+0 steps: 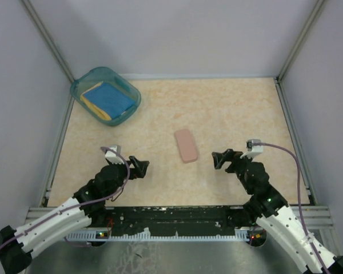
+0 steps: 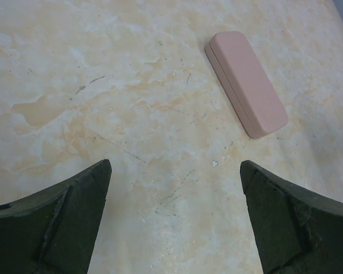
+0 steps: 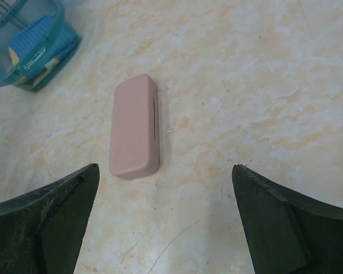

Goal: Organize the sunglasses
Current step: Reset both arms

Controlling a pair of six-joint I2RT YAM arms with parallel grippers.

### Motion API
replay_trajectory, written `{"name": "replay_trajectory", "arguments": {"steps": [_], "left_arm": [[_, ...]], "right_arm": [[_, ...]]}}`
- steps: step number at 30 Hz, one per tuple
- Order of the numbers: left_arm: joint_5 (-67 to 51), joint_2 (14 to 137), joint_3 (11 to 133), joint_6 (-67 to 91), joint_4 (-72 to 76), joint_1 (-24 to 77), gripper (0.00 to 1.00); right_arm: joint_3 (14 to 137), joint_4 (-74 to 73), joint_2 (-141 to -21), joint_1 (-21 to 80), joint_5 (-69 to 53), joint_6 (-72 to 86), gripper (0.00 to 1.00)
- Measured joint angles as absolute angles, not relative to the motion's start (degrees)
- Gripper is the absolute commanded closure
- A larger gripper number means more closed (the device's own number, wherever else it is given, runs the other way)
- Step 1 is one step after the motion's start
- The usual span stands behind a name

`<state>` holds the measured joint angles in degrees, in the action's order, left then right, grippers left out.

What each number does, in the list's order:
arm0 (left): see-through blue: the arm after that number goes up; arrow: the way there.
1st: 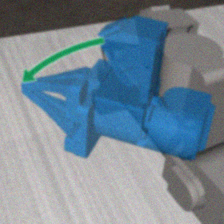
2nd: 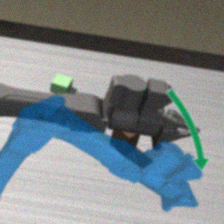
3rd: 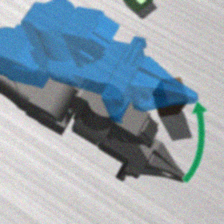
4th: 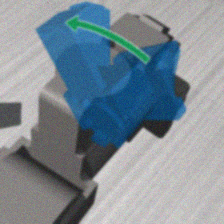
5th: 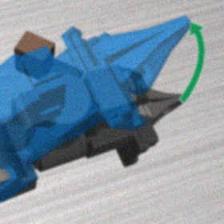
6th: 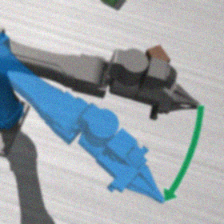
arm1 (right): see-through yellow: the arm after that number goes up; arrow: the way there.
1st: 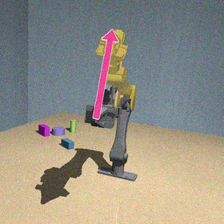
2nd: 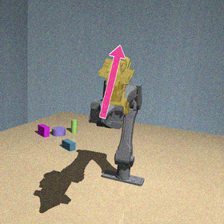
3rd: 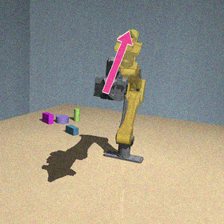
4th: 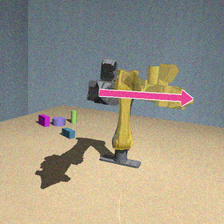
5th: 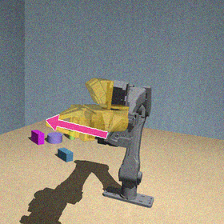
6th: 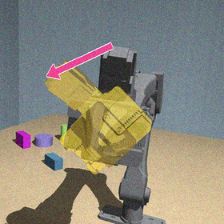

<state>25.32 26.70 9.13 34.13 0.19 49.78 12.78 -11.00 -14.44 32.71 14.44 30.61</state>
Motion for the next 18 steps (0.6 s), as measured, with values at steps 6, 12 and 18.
{"name": "replay_trajectory", "arguments": {"steps": [6,12,18], "left_arm": [[25.4,26.6,8.9,34.4,-0.2,49.8,0.0],[25.3,26.9,8.9,34.5,-0.3,49.8,0.0],[25.3,26.7,8.7,34.5,-0.3,49.8,0.0]], "right_arm": [[12.7,-13.2,-10.7,32.7,15.9,30.0,0.01],[12.7,-13.3,-10.0,32.7,15.9,29.7,0.01],[12.7,-13.3,-10.0,32.7,15.8,29.6,0.01]]}}
